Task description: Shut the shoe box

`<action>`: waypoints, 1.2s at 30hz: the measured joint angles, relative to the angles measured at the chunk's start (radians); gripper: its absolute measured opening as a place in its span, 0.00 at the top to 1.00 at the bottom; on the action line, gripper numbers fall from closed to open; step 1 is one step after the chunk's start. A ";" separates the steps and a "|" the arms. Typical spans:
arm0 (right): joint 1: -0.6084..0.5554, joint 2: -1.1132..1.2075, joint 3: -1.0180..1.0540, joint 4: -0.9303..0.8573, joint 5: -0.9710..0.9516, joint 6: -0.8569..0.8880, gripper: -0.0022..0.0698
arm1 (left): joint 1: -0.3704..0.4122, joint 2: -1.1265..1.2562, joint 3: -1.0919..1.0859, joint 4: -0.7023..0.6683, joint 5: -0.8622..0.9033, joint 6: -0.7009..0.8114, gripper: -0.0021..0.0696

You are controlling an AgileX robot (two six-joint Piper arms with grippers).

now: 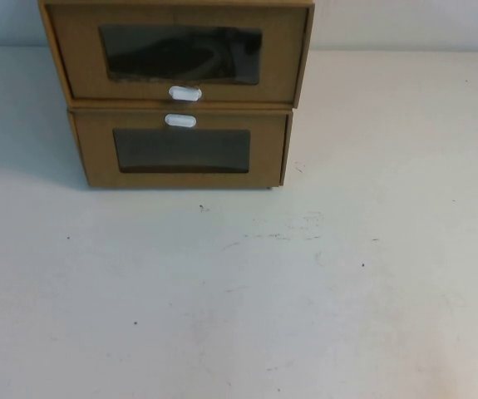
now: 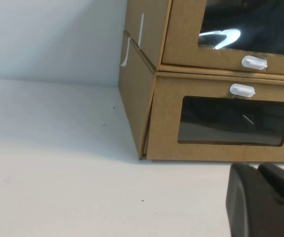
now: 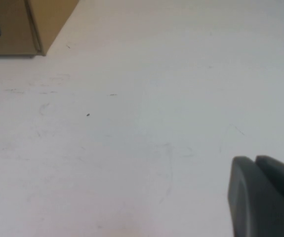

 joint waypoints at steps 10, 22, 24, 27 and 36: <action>0.000 0.000 0.000 0.006 0.002 -0.004 0.99 | 0.000 0.000 0.000 0.000 0.000 0.000 0.97; 0.000 0.000 0.000 0.009 0.002 -0.004 0.99 | 0.000 0.000 0.000 0.030 -0.039 0.022 0.97; 0.000 0.000 0.000 0.009 0.002 -0.004 0.99 | 0.000 -0.004 0.000 0.158 -0.046 -0.001 0.97; 0.000 0.000 0.000 0.009 0.002 -0.004 0.99 | 0.000 -0.023 0.000 0.505 -0.016 -0.252 0.97; 0.000 -0.002 0.000 0.011 0.002 -0.009 0.99 | 0.004 -0.061 0.000 1.177 0.239 -0.877 0.97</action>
